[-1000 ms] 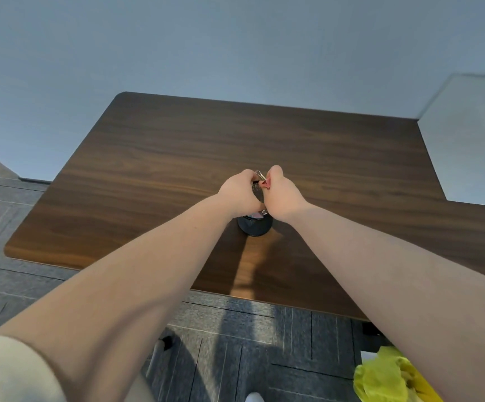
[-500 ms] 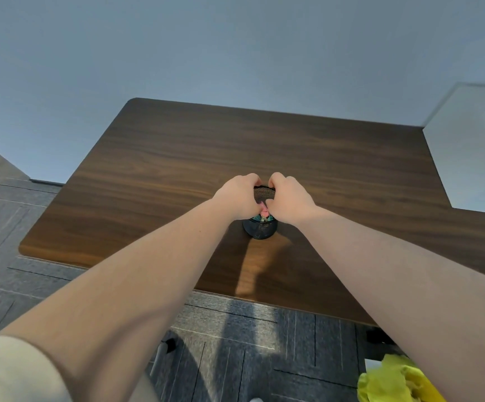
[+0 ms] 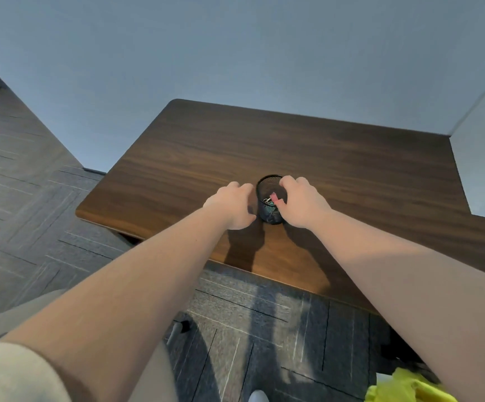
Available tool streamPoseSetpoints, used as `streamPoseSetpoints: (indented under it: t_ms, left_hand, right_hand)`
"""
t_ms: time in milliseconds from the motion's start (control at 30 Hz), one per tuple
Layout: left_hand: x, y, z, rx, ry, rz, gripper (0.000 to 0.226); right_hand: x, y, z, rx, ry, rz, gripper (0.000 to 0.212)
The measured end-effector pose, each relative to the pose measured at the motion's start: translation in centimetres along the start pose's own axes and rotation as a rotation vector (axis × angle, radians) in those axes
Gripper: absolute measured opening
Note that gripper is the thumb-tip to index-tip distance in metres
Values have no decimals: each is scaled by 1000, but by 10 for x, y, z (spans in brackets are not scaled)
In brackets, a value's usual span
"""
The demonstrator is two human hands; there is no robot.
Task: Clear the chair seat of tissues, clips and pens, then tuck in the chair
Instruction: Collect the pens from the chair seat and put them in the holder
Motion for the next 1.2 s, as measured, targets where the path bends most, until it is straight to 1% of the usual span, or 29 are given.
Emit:
streamPoseSetpoints:
  t_ms: [133, 233, 367, 500, 600, 800, 1067, 1200]
  left_hand:
    - [-40, -26, 12, 4, -5, -108, 62]
    - [-66, -44, 31, 6, -36, -175, 66]
    - [-97, -66, 58, -47, -38, -244, 69]
    - [-136, -110, 101, -86, -66, -326, 67]
    - [-166, -150, 132, -85, -76, -408, 61]
    - [-230, -233, 188, -153, -110, -581, 53]
    - [-325, -365, 288, -289, -193, -820, 50]
    - [-363, -425, 328, -347, -228, -887, 56]
  right_hand:
    - [-26, -27, 7, 58, -9, -126, 45]
    - [-47, -46, 18, 82, -61, -234, 47]
    - [-70, -63, 41, 64, -129, -333, 48]
    - [-93, -92, 78, 2, -176, -439, 44]
    - [-111, -125, 113, 14, -232, -525, 41]
    - [-141, -192, 203, -49, -451, -636, 48]
    - [-194, -271, 332, -157, -695, -721, 52]
    - [-220, -311, 390, -186, -776, -746, 51]
Point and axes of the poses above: each hand's wrist, its own x-axis towards the middle knuckle, its own z-axis out of the palm, y = z × x, the point moved 8 cm from there along x, towards the middle knuckle, and after that the axes turned 12 degrees about -z, right-handed, at the moved point
